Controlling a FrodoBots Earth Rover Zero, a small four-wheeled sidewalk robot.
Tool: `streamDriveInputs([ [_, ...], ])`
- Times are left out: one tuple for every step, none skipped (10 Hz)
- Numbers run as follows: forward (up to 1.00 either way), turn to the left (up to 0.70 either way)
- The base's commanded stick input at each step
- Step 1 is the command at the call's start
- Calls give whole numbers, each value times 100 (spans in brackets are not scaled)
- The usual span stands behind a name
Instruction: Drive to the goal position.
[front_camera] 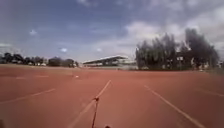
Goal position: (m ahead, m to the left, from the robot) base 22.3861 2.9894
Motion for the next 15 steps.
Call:
streamDriveInputs([
  [70, 0],
  [70, 0],
  [70, 0],
  [70, 0],
  [70, 0],
  [70, 0],
  [70, 0],
  [70, 0],
  [70, 0],
  [70, 0],
  [70, 0],
  [70, 0],
  [70, 0],
  [70, 0],
  [70, 0],
])
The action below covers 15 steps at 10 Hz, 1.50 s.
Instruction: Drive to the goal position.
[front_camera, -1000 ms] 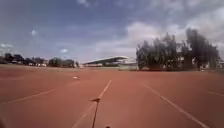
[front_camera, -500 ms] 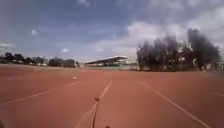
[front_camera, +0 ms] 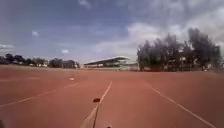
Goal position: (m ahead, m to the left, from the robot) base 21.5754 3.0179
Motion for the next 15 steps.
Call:
streamDriveInputs([
  [70, 0],
  [70, 0],
  [70, 0],
  [70, 0],
  [70, 0],
  [70, 0],
  [70, 0],
  [70, 0],
  [70, 0],
  [70, 0],
  [70, 0],
  [70, 0],
  [70, 0],
  [70, 0],
  [70, 0],
])
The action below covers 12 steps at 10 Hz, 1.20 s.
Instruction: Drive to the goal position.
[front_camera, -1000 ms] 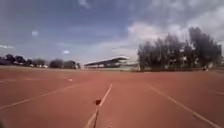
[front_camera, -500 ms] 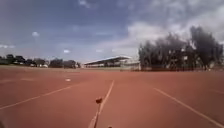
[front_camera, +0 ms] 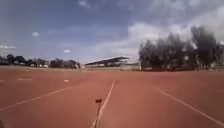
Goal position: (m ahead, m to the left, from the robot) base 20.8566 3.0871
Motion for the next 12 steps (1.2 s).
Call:
streamDriveInputs([
  [70, 0],
  [70, 0],
  [70, 0],
  [70, 0],
  [70, 0],
  [70, 0],
  [70, 0],
  [70, 0],
  [70, 0],
  [70, 0],
  [70, 0],
  [70, 0],
])
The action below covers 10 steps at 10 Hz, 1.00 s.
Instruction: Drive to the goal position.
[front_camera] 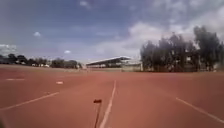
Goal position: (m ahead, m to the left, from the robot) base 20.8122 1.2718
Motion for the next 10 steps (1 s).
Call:
streamDriveInputs([
  [70, 0],
  [70, 0],
  [70, 0],
  [70, 0],
  [70, 0],
  [70, 0],
  [70, 0],
  [70, -8],
  [70, -30],
  [70, -35],
])
